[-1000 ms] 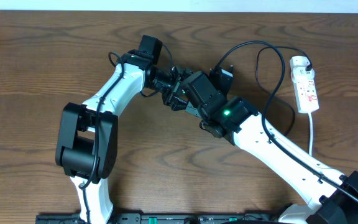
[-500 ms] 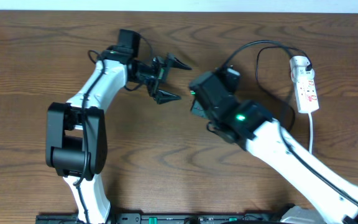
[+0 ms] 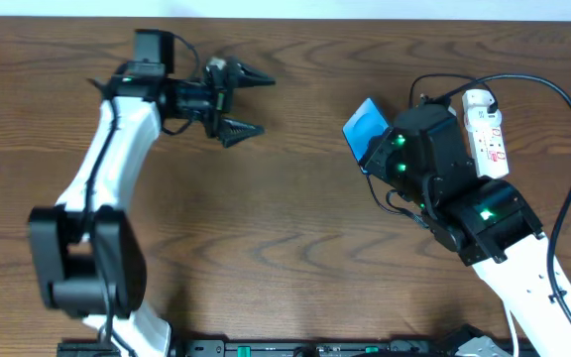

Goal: Plug charger to phone and switch on socket
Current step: 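Open the left gripper and pull the phone away with the right gripper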

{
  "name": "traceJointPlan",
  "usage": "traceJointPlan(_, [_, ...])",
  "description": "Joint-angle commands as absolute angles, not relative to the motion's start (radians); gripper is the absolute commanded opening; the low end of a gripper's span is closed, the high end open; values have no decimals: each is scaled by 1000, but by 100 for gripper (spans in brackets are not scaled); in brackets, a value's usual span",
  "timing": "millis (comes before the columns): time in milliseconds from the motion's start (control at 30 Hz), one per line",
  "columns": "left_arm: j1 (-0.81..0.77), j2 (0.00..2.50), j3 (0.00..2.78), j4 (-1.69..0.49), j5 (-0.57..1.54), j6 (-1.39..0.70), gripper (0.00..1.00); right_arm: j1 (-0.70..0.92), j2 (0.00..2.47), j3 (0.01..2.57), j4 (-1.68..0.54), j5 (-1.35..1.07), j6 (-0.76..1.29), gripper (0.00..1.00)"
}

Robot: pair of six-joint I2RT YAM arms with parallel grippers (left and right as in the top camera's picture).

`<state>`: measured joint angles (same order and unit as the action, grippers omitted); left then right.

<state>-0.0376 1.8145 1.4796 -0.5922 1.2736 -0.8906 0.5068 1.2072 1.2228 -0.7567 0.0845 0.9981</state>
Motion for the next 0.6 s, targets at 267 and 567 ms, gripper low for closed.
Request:
traceJointPlan(267, [-16, 1625, 1477, -730, 1217, -570, 97, 395, 1196, 727, 35, -373, 1100, 1])
traceJointPlan(567, [-46, 1627, 1477, -1092, 810, -530, 97, 359, 1196, 635, 165, -373, 1202, 1])
